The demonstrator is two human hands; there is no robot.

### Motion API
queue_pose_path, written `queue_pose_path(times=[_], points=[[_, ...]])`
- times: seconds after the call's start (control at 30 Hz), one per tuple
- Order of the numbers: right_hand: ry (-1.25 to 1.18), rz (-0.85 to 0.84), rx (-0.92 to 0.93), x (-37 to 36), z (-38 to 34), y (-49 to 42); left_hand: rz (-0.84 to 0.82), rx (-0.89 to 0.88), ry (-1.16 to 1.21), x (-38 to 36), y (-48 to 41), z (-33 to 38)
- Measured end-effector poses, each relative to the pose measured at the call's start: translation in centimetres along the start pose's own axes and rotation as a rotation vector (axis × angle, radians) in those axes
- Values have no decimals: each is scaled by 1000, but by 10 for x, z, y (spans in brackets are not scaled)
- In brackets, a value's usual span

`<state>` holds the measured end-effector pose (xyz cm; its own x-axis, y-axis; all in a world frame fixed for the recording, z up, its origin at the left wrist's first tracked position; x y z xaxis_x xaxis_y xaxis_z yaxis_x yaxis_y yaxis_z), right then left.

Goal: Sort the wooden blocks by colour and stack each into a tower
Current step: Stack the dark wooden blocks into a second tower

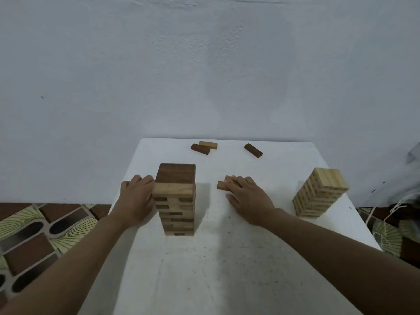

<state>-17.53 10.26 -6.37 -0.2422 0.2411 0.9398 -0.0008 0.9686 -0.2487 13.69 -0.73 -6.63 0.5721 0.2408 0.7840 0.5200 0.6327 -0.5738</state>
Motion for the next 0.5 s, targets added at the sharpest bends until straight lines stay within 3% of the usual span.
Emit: queue_pose_path(times=[0.23,0.5], points=[[-52,100,167,4,-18,48,-60,244,32,21,51,10],[-92,192,185,-4,-29,83,-66,283,173,59,99,42]])
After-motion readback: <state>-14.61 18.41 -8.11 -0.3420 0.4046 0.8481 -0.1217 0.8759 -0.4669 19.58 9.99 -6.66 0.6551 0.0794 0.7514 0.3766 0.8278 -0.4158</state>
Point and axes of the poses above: each hand's wrist, its own y-axis away from the middle knuckle, its own x-axis out of the back of the hand, z = x × y, the point moved 1 cm from there along -y, towards the middle knuckle, and after that the axes turned 10 degrees about z, right-handed, at the moved point
